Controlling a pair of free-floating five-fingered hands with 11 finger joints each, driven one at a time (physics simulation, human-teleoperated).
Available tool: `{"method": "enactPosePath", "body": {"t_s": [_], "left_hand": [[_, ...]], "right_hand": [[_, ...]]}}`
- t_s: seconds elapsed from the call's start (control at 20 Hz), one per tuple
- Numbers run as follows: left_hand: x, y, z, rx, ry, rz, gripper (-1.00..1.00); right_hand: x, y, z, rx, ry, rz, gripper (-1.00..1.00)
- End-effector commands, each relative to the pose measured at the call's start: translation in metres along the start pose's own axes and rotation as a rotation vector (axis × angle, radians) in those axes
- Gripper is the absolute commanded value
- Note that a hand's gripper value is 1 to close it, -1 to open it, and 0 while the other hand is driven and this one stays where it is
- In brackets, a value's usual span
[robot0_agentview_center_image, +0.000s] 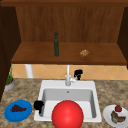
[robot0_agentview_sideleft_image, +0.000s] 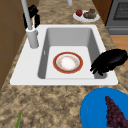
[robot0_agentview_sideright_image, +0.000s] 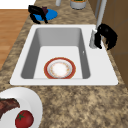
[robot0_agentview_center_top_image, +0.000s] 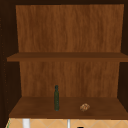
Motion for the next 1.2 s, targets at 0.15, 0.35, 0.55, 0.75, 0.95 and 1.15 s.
{"method": "enactPosePath", "body": {"t_s": [0.15, 0.35, 0.55, 0.75, 0.95, 1.15], "left_hand": [[0.000, 0.000, 0.000, 0.000, 0.000, 0.000, 0.00], [0.000, 0.000, 0.000, 0.000, 0.000, 0.000, 0.00], [0.000, 0.000, 0.000, 0.000, 0.000, 0.000, 0.00], [0.000, 0.000, 0.000, 0.000, 0.000, 0.000, 0.00], [0.000, 0.000, 0.000, 0.000, 0.000, 0.000, 0.00], [0.000, 0.000, 0.000, 0.000, 0.000, 0.000, 0.00]], "right_hand": [[0.001, 0.004, 0.001, -0.003, 0.014, 0.028, 1.00], [0.019, -0.018, -0.011, -0.021, 0.070, 0.102, 1.00], [0.041, -0.024, -0.010, 0.086, 0.117, 0.158, 1.00], [0.059, -0.035, -0.006, 0.154, 0.173, 0.224, 1.00], [0.079, -0.035, -0.006, 0.187, 0.265, 0.365, 1.00], [0.092, -0.035, -0.006, 0.216, 0.338, 0.485, 1.00]]}}
